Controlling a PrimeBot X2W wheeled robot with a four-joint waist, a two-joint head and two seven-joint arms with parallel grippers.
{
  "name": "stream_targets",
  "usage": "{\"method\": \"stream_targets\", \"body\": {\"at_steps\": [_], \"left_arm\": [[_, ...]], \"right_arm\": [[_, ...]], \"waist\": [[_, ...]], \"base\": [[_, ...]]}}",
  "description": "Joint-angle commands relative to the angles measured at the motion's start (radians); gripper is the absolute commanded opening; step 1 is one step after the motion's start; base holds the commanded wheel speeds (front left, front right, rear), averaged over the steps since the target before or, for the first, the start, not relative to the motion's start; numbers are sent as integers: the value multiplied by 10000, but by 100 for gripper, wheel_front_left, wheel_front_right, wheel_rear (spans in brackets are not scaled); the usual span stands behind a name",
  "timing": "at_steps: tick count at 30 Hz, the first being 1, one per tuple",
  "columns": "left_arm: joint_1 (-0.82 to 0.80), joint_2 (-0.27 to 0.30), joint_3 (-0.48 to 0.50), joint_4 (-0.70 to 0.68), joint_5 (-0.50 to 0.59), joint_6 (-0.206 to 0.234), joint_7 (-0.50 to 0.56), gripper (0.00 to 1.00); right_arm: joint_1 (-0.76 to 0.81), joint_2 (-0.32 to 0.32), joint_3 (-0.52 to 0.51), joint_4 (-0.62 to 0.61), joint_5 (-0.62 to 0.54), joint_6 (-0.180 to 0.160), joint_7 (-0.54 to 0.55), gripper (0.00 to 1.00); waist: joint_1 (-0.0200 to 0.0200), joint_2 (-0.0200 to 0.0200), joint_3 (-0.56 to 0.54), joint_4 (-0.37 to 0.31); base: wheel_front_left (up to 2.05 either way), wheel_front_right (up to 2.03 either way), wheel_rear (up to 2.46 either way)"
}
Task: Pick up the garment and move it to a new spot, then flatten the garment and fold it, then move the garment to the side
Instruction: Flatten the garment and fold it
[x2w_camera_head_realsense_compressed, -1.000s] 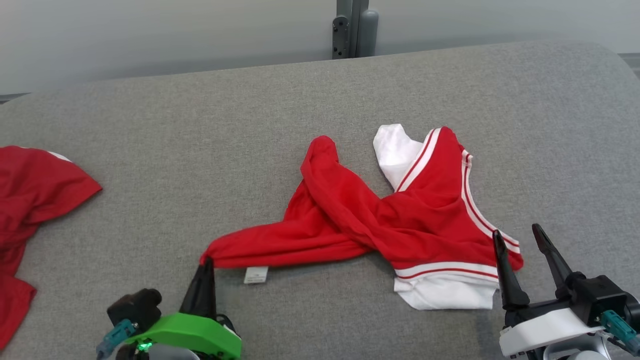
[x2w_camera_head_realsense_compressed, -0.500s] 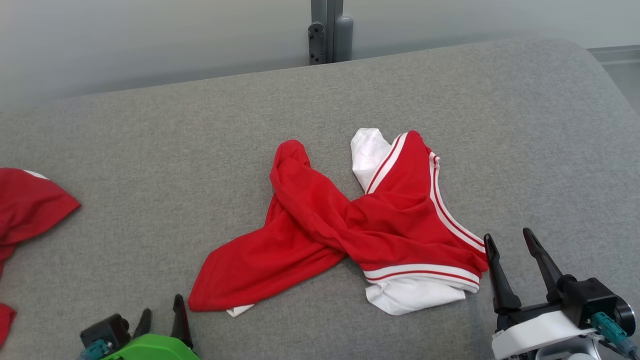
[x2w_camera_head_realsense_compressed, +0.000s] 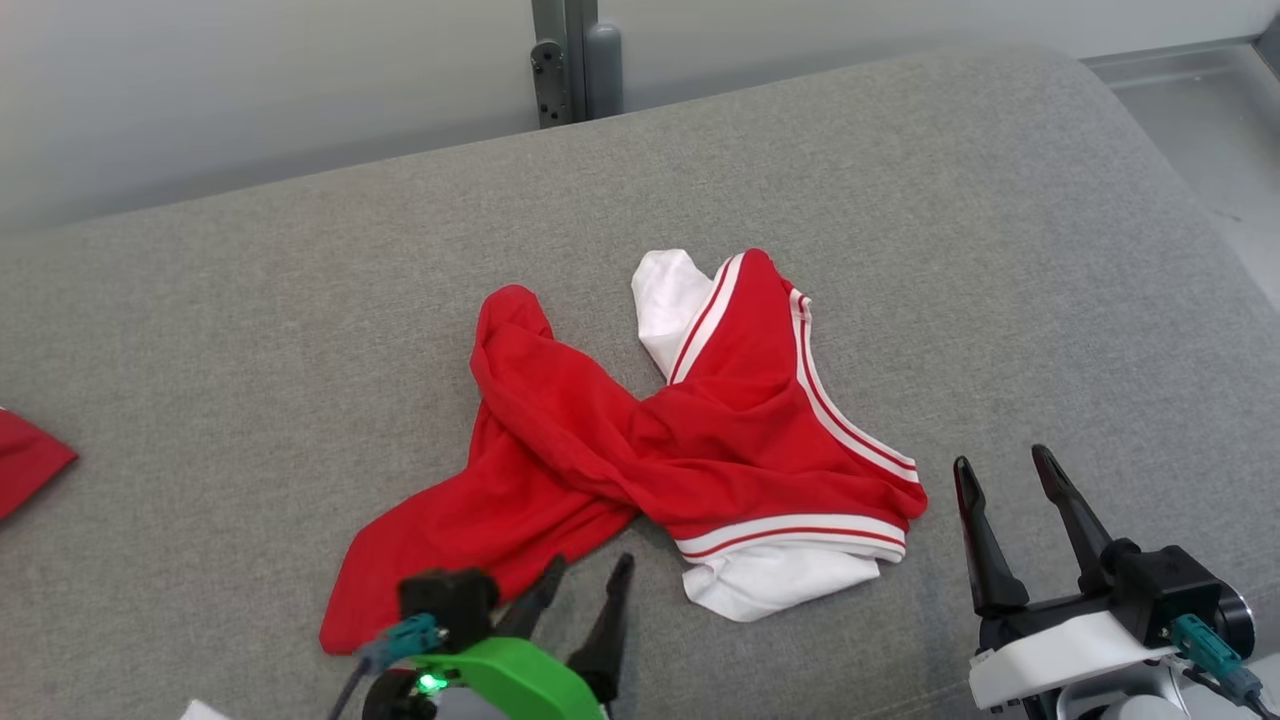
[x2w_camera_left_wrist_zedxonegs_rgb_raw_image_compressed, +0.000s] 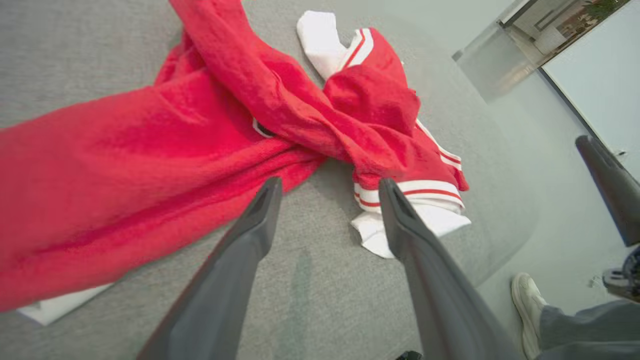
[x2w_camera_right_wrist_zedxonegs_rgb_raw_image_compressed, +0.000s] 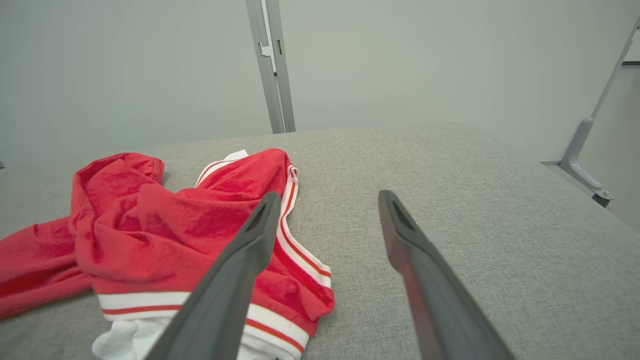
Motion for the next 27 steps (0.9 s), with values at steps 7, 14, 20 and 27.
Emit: {"method": "stream_targets", "body": {"at_steps": [7,14,20,27], "left_arm": [[-1184,-1008,-1008,2450,47,-964,437,100],[-1810,-1647,-1124,4339,-167,-1583,187,100],[-2207,-2034,-1310,5263,-443,-2220,-129,0],[-2158,-2171,-1629,4200,-1192,-3161,289,0]], "right_arm": [[-477,-80,88,-76,37,-10,-32,100],[-646,-45,28,-77,65,-10,-34,100],[-701,36,-27,-13,99,-10,-32,100],[-496,49,-231,26,77,-10,-32,100]], "waist": [[0,0,598,-602],[0,0,933,-1057],[0,0,1019,-1202],[0,0,752,-1022]], "base": [[0,0,0],[0,0,0],[0,0,0],[0,0,0]]}}
